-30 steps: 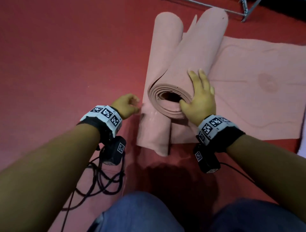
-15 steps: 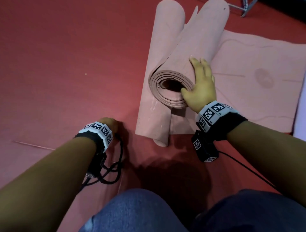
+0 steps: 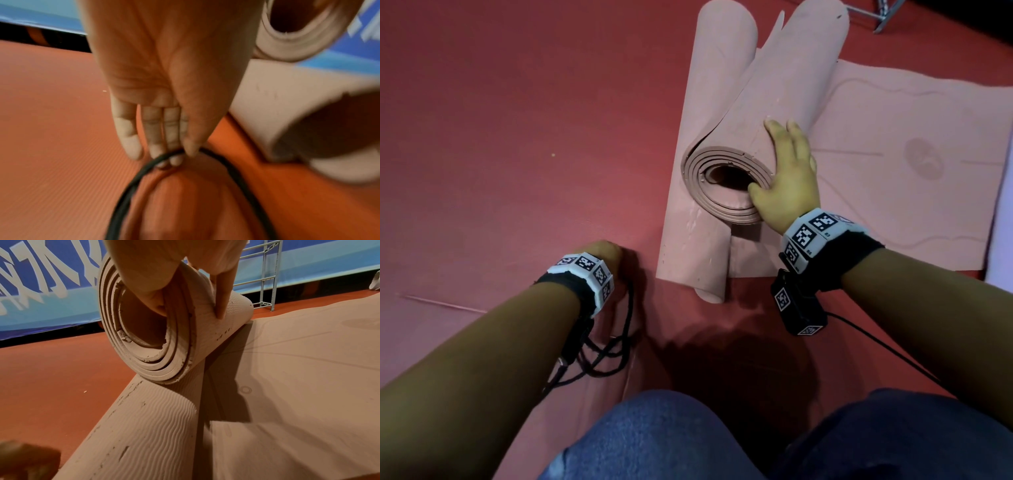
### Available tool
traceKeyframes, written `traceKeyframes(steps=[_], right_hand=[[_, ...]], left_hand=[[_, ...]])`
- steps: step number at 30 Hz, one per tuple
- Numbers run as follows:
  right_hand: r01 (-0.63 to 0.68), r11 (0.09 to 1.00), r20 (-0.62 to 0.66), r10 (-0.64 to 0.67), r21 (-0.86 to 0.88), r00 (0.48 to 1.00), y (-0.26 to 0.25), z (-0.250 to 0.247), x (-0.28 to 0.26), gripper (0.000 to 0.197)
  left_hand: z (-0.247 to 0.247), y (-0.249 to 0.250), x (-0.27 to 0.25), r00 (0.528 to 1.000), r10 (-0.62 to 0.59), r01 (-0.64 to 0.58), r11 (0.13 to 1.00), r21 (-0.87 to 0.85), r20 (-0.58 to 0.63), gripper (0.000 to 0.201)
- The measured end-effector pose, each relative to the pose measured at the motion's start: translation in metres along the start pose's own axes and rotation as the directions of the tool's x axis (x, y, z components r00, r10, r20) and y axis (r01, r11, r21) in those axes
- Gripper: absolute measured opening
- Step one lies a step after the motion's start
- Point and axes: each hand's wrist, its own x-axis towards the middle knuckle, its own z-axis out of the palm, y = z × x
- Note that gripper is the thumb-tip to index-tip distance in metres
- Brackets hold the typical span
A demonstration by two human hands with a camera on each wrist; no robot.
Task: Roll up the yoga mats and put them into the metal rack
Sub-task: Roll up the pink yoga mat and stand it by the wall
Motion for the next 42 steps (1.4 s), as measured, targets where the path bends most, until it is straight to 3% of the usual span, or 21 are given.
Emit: traceKeyframes(steps=[3,6,9,12,13,16,18,20,25,29,34,42], right_hand=[[-0.002,1.000,0.003,0.002,0.029,1.000,0.003,0.004,0.000,0.088],[0.005,0.999,0.014,-0.006,0.032,1.000,0.000,0.004,-0.001,0.088],[-0.023,0.998,0.051,0.020,0.059,0.998,0.000,0.005,-0.001,0.090],[-0.063,0.993,0.098,0.053,0.104,0.994,-0.001,0.005,0.000,0.094],[-0.077,0.992,0.116,0.065,0.102,0.991,-0.002,0.004,0.000,0.095],[-0.074,0.993,0.132,0.061,0.094,0.989,-0.004,-0.002,0.001,0.093],[-0.050,0.995,0.111,0.040,0.092,0.993,-0.006,-0.012,0.002,0.091],[-0.039,0.994,0.095,0.030,0.098,0.995,-0.009,-0.025,0.002,0.089],[-0.043,0.988,0.098,0.029,0.150,0.995,-0.025,-0.080,0.001,0.083],[-0.091,0.974,0.106,0.070,0.207,0.992,-0.036,-0.144,0.007,0.077],[-0.118,0.925,0.061,0.103,0.360,0.993,-0.061,-0.225,0.011,0.070],[-0.207,0.870,0.044,0.210,0.448,0.977,-0.101,-0.359,0.005,0.056]], left_hand=[[-0.027,0.011,-0.009,0.983,0.027,-0.076,0.961,-0.266,-0.182,0.028],[-0.062,0.031,-0.017,0.959,-0.004,-0.159,0.819,-0.551,-0.283,0.011],[-0.091,0.049,-0.025,0.917,0.001,-0.281,0.711,-0.645,-0.398,0.017],[-0.114,0.063,-0.033,0.899,0.025,-0.356,0.622,-0.698,-0.437,0.028],[-0.119,0.067,-0.034,0.901,0.051,-0.360,0.644,-0.675,-0.431,0.034],[-0.124,0.078,-0.037,0.915,0.168,-0.344,0.800,-0.491,-0.368,0.081],[-0.121,0.086,-0.034,0.908,0.152,-0.330,0.833,-0.445,-0.390,0.094],[-0.120,0.094,-0.031,0.910,0.114,-0.319,0.807,-0.497,-0.398,0.092],[-0.150,0.118,-0.068,0.906,0.062,-0.359,0.640,-0.679,-0.420,0.077],[-0.193,0.137,-0.117,0.890,0.096,-0.396,0.646,-0.652,-0.446,0.082],[-0.258,0.161,-0.186,0.877,0.089,-0.400,0.677,-0.617,-0.471,0.069],[-0.354,0.196,-0.306,0.884,0.094,-0.347,0.788,-0.508,-0.458,0.068]])
